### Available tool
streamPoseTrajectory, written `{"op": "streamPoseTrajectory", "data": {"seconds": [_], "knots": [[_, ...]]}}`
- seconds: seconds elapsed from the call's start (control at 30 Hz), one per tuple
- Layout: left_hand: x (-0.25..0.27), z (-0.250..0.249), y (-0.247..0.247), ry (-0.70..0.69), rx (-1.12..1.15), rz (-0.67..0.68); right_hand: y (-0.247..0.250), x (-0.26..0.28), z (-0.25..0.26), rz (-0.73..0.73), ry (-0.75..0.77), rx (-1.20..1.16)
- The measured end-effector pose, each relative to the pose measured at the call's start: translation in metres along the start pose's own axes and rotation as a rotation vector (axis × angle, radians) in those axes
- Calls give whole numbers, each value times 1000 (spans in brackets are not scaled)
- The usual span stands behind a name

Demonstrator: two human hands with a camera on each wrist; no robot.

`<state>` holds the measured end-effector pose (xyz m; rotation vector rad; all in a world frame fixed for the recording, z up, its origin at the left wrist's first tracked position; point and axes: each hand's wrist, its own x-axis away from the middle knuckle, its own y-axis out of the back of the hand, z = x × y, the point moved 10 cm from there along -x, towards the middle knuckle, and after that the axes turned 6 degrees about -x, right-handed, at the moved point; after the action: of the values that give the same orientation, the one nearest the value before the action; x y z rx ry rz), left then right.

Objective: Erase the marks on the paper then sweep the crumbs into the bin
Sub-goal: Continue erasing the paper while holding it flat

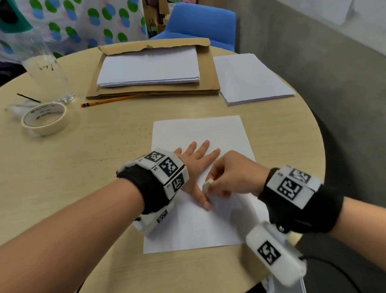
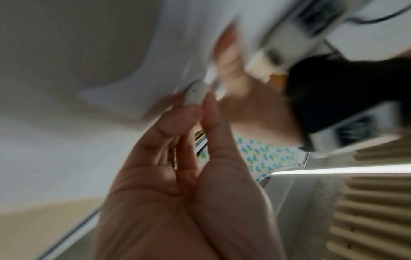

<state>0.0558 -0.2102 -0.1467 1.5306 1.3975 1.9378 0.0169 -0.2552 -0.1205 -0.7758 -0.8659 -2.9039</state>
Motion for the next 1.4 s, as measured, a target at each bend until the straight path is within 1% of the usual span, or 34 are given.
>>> {"op": "streamPoseTrajectory", "data": {"seconds": [0.03, 0.13, 0.2, 0.23, 0.33, 0.37, 0.4, 0.53, 0.57, 0.6, 0.63, 0.67, 0.73, 0.77, 0.8, 0.87, 0.9, 0.97, 1.0, 1.03, 1.07, 1.1, 1.13, 1.2, 1.23, 1.27, 1.3, 1.33, 1.4], "knots": [[0, 0, 0, -4, 10, 3, 7, -3, -1, -16, -15, -14], [2, 0, 1, -9, 29, -6, 42, -17, -4, -169, -43, -66], [3, -1, 2, -7, 31, -8, 45, -19, -4, -218, -38, -74], [3, -1, 1, -5, 24, -6, 37, -18, -3, -198, -26, -69], [1, -1, 1, 13, -18, -9, 1, -10, 1, -47, 0, -51], [1, -1, 1, 14, -22, -9, -2, -9, 2, -17, -8, -55], [2, -1, 0, 9, -18, -5, 3, -10, 0, -21, -28, -68], [5, -1, 2, -4, -8, -2, 59, -20, -18, -233, -127, -87], [6, -1, 1, -3, -10, 2, 66, -19, -25, -258, -141, -132], [6, -2, 2, -6, -7, 6, 68, -17, -31, -264, -144, -233], [7, 0, 4, -8, 4, 6, 67, -14, -37, -258, -144, -398], [9, 2, 8, -8, 25, -6, 62, -11, -42, -248, -154, -616], [11, 8, 18, -12, 92, -67, 50, -6, -50, -221, -171, -1070], [14, 9, 23, -14, 115, -114, 45, -5, -53, -212, -162, -1236], [18, 5, 26, -28, 105, -163, 42, -5, -54, -215, -145, -1352], [31, -17, 25, -123, -32, -222, 38, -5, -61, -252, -120, -1460], [38, -34, 16, -202, -128, -205, 38, -5, -66, -276, -119, -1484], [54, -69, -13, -382, -257, -87, 38, -4, -70, -292, -113, -1519], [59, -79, -27, -432, -256, -6, 38, -4, -71, -290, -114, -1523], [61, -80, -36, -438, -241, 69, 38, -4, -72, -288, -120, -1514], [60, -73, -39, -401, -223, 112, 38, -3, -73, -283, -126, -1500], [54, -56, -37, -309, -216, 120, 37, -3, -73, -276, -131, -1488], [46, -30, -32, -169, -216, 105, 36, -3, -72, -271, -135, -1479], [38, 32, -14, 182, -273, 48, 35, -2, -73, -269, -137, -1477], [40, 55, -4, 311, -322, 18, 34, -2, -72, -269, -137, -1481], [42, 64, 3, 362, -360, -6, 34, -2, -73, -267, -136, -1484], [42, 60, 7, 328, -381, -26, 35, -2, -73, -265, -132, -1488], [43, 44, 7, 226, -360, -43, 36, -2, -73, -267, -129, -1492], [49, -7, -2, -48, -225, -14, 36, -2, -73, -269, -128, -1484]]}}
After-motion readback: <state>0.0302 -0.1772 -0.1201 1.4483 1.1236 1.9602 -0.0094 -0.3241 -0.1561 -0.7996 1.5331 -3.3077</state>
